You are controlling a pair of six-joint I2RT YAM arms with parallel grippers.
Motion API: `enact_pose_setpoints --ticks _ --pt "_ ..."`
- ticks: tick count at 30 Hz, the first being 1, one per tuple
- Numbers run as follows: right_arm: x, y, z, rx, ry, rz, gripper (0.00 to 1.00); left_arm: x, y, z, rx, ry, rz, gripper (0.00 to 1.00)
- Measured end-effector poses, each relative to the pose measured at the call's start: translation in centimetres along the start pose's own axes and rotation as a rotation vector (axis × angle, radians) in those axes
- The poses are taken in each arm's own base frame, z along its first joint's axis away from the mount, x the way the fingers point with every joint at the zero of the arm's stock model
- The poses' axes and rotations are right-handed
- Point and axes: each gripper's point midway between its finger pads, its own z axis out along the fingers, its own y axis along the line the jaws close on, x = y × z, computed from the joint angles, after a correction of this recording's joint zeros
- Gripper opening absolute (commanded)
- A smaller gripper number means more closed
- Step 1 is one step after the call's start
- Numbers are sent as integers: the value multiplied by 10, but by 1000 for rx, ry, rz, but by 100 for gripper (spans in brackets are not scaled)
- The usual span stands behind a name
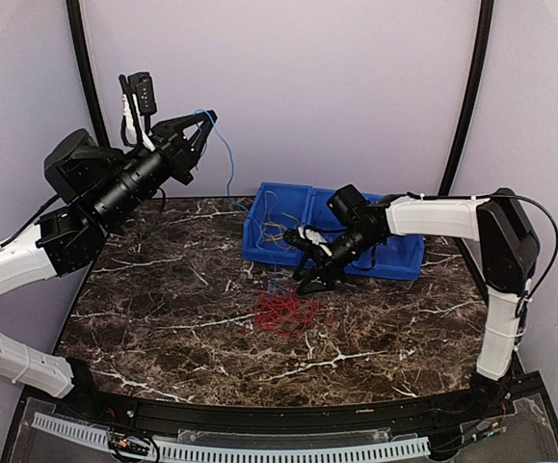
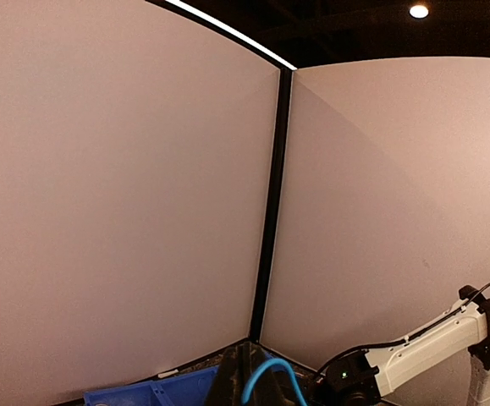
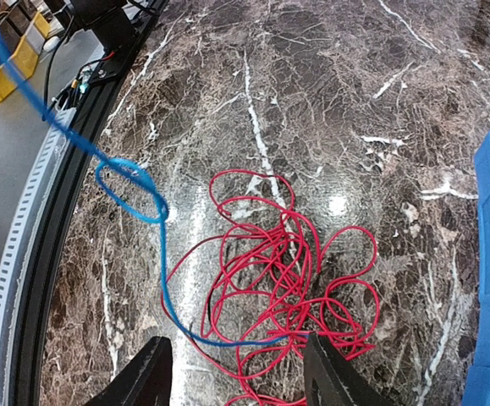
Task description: Untangle the cables
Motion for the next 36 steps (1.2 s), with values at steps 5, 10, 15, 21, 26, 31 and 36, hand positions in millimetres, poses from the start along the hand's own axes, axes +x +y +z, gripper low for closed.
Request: enact_pose_setpoints --ticks 5,10,15,21,26,31,36 --pt "-10 3 -12 20 -17 -40 55 -2 0 -1 -3 -4 0 0" --pt "-18 10 -12 21 -23 -68 55 -2 0 -1 -3 -4 3 0" --pt "-18 19 2 -10 -12 -82 50 -2 1 -1 -6 -3 15 0" --pt "-10 20 19 -36 8 -60 5 -1 3 -1 -18 3 33 0" --pt "3 12 29 -29 24 -3 0 -12 4 0 -32 4 64 0" --pt "22 7 36 -31 44 58 0 -64 8 0 -77 -54 126 0" --pt "23 4 35 -27 37 79 0 -106 15 -8 -137 -119 185 0"
